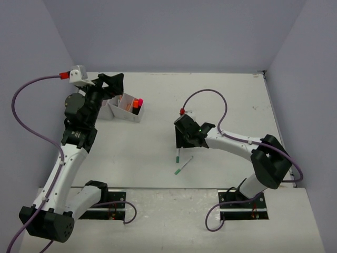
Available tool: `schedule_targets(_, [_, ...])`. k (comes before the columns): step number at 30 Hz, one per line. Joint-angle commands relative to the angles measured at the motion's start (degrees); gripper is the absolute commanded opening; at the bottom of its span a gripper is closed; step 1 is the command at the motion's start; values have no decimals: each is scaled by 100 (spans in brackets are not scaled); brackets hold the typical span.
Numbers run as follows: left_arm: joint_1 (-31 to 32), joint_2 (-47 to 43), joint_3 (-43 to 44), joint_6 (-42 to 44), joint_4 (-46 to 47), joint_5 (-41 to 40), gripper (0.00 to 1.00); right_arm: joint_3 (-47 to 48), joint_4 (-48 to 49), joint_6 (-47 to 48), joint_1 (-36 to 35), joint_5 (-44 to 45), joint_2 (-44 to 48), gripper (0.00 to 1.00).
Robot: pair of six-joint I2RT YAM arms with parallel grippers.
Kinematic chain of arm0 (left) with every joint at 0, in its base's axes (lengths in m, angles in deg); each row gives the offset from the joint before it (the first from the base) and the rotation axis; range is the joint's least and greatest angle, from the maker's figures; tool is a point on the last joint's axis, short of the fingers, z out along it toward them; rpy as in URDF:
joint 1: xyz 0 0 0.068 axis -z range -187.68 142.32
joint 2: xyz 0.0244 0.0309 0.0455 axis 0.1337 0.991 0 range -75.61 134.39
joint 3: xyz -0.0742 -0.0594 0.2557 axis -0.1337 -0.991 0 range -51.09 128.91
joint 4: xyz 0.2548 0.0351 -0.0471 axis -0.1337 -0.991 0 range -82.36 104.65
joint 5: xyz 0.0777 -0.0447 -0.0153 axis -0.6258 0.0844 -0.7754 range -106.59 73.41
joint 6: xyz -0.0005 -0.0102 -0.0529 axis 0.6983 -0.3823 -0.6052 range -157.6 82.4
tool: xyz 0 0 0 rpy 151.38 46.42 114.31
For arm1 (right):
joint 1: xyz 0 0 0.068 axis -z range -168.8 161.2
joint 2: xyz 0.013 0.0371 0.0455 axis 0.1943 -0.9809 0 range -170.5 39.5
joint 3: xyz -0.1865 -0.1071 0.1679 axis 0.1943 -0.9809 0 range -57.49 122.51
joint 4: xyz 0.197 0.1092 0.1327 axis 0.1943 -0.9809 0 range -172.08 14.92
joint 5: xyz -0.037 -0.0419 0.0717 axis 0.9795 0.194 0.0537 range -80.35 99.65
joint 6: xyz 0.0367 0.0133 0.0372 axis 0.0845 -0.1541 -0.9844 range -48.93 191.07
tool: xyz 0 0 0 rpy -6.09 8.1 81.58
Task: Sort the stationery into containers
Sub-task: Pick up the pen from the center of the board.
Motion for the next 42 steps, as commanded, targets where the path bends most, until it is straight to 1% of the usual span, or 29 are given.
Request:
schedule_targets(1, [115,-20,169,-112,-735,600,100,78,-102,-484,-340,13,-237,50])
schedule_targets(2, [143,-20,211,-161,-742,830,100,106,-158,-547,-404,27,-384,49])
schedule_targets(4, [184,-28,254,-198,-751,1049,100,101,-170,-630,-472,51,-530,47])
schedule_targets(8, [284,-38,362,-71,-1023,1011,100,-64,-79,-885,-524,81,-764,43])
schedule_targets(9, [300,-47,387,-40,-1088,953,100,-76,-47,-891,-528,43,-822,40])
schedule_targets(11, [326,-76,401,-9,-1152,910,100,-58,-15,-875,-532,-23,-980,33])
schedule_targets(14, [349,-101,378,-16,-1165,935,100,70,-99,-865,-525,39,-1209,24])
schedule_targets(18, [356,-117,233,-148,-1156,824,100,275,-180,-790,-532,116,-1478,0])
schedule_targets(21, [365,-109,7,-295,-1079,728,100,440,-215,-617,-515,263,-1470,0])
schedule_targets(24, [364,-92,-270,-520,-895,888,100,656,-198,-272,-506,397,-1112,0])
schedule_targets(26, [357,20,-547,-700,-385,1211,100,758,104,332,-490,406,-514,0])
schedule_targets(28, [356,163,-699,-909,66,1846,100,571,662,982,-468,130,175,0])
schedule_targets(30, [356,403,-829,-1247,608,2697,100,335,1150,1534,-450,98,821,0])
schedule_targets(31, [360,531,-945,-1467,1152,3158,100,237,1335,1746,-431,72,1062,0])
schedule_targets(32, [371,658,-1092,-1821,1902,3671,100,150,1504,1947,-396,-50,1215,0])
schedule_targets(33, [383,781,-1158,-2303,2315,4255,100,66,1672,2152,-363,-164,1342,0])
schedule_targets(34, [403,944,-1224,-2609,2787,4516,100,57,1689,2164,-348,-287,1475,0])
schedule_targets(37, [864,1518,-1176,-3094,3811,4986,100,-110,2017,2374,-348,-476,1917,0])
schedule_targets(38, [1007,1660,-1152,-3160,4022,5070,100,-152,2102,2414,-344,-478,2059,0])
schedule_targets(40, [1277,1775,-1114,-3007,3991,4964,100,-182,2140,2345,-339,-318,2211,0])
schedule_targets(42, [1375,1810,-1121,-2911,3916,4737,99,-222,2140,2315,-339,-183,2385,0])
